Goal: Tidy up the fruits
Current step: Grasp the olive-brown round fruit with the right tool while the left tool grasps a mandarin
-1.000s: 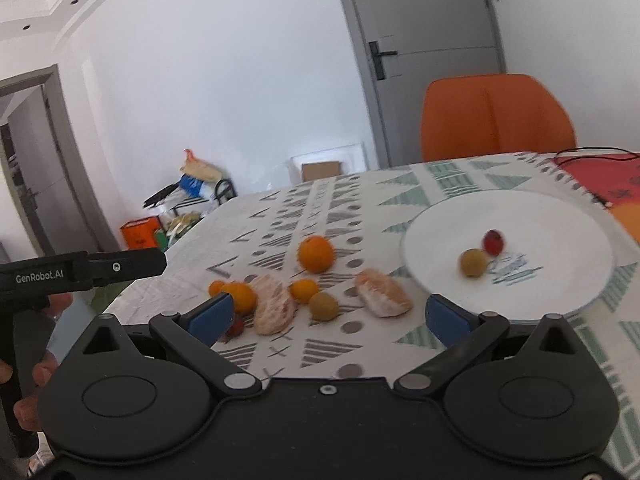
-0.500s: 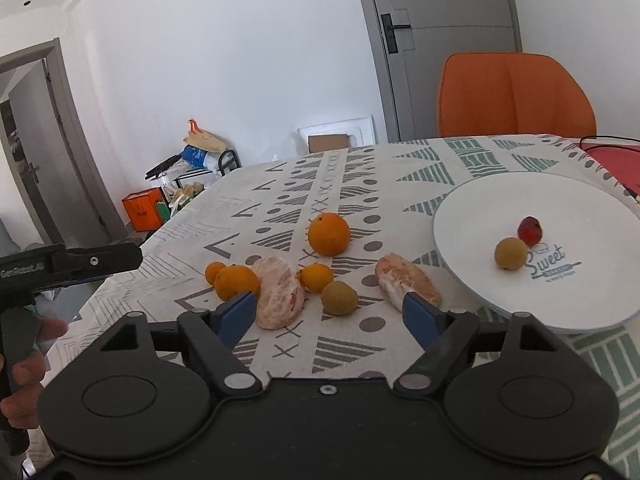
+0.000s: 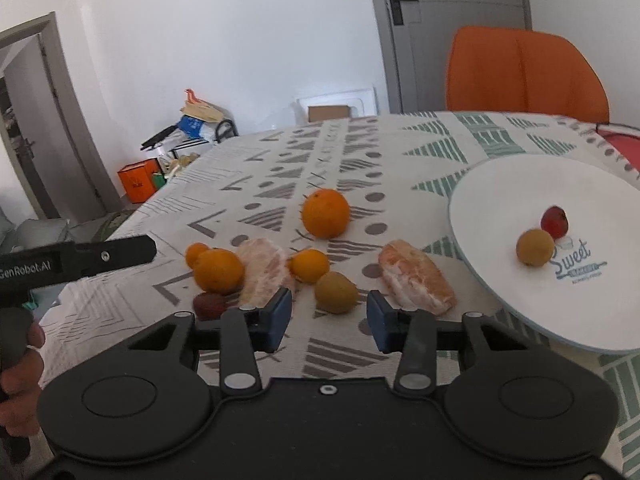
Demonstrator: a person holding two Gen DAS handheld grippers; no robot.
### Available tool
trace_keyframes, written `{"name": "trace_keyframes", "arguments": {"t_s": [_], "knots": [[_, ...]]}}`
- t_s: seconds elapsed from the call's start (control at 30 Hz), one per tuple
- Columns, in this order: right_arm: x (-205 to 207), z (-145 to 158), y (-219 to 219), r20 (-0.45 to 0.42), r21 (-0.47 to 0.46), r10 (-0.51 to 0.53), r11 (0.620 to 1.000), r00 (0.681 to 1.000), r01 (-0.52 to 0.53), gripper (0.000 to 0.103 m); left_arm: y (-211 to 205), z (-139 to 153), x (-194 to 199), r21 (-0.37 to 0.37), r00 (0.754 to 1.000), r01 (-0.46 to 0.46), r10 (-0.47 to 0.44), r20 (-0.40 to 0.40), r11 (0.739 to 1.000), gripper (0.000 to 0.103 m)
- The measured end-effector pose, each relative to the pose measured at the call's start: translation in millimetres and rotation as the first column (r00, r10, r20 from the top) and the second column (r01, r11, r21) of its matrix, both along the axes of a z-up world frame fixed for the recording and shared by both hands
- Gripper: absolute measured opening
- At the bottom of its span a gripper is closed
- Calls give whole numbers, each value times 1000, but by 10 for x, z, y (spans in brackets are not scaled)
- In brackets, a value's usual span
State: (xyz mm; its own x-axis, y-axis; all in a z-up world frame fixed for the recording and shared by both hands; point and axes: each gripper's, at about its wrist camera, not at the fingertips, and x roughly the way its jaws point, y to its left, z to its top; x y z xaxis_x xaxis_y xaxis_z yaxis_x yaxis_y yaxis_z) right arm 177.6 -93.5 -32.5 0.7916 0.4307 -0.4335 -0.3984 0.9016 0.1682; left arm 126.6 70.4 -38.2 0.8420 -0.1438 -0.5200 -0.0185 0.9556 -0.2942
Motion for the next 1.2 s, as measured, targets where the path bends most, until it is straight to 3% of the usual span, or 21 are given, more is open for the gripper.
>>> {"name": "trace_keyframes", "arguments": {"t_s": [0.4, 0.5, 0.77, 1.2], "knots": [[151, -53, 28, -9, 1, 0, 1000, 1000, 0, 41, -234, -127, 175, -1, 997, 69, -69, -30, 998, 65], [159, -77, 27, -4, 8, 12, 1000, 1000, -12, 25, -298, -161, 214, 10, 997, 78, -77, -30, 997, 64], [42, -27, -63, 18, 31, 12, 999, 1000, -12, 25, -361, -247, 318, -9, 994, 86, -86, -65, 996, 37], [-271, 85, -350, 79, 69, -52, 997, 996, 46, 25, -539, -20, 193, 24, 994, 114, -114, 0, 993, 35]]}}
